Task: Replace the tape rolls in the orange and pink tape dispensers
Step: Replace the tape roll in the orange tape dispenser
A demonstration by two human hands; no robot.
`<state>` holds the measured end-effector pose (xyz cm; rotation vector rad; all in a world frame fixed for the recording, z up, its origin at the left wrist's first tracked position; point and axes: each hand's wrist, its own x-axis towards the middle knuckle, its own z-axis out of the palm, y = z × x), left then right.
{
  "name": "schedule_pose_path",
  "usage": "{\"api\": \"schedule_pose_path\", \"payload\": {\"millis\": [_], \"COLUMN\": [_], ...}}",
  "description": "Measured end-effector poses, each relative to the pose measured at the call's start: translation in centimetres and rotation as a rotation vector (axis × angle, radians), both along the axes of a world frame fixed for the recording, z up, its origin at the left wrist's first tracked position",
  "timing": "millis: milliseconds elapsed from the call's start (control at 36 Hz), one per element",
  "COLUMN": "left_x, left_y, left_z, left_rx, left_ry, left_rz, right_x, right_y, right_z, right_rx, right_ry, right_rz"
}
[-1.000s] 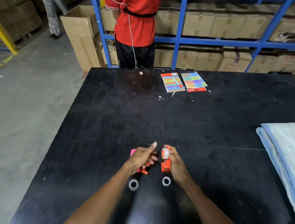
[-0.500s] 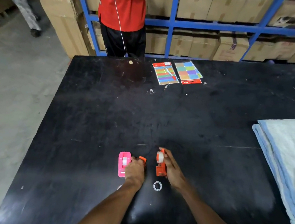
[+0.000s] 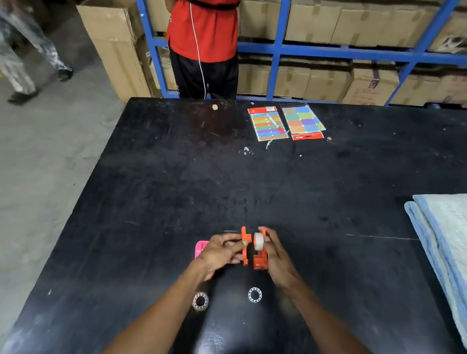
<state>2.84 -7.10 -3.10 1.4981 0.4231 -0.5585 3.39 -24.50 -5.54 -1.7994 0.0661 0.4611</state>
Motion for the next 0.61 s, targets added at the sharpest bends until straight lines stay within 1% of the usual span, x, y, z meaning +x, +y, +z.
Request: {"api": "schedule_pose_path", "payload": {"millis": [56, 111, 222, 306, 500, 611], "left_x": [-0.4, -0.8, -1.8, -2.6, -4.1, -4.6], "left_y": [0.7, 1.1, 1.9, 2.3, 2.6, 2.7], "left_z": [1.3, 2.2, 3.6, 4.5, 5.8, 6.2], "left_rx": [-0.083, -0.124, -0.153, -0.178, -0.155, -0.161], "left_ry": [-0.003, -0.004, -0.034, -0.056, -0.075, -0.072], "left_rz": [-0.007, -0.02, -0.019, -0.046, -0.047, -0.028], "right_x": [-0.1, -0.2, -0.8, -1.2, -2.7, -3.5], "right_y": [0.5, 0.8, 1.4, 1.6, 2.2, 3.0], "right_z": [0.9, 1.6, 3.0, 3.2, 5.3, 6.6], "right_rx": [0.017, 0.025, 0.001, -0.045, -0.057, -0.075], "right_ry": [-0.001, 0.006, 0.001, -0.049, -0.018, -0.047], "right_rz": [0.009, 0.01, 0.034, 0.036, 0.051, 0.086]}}
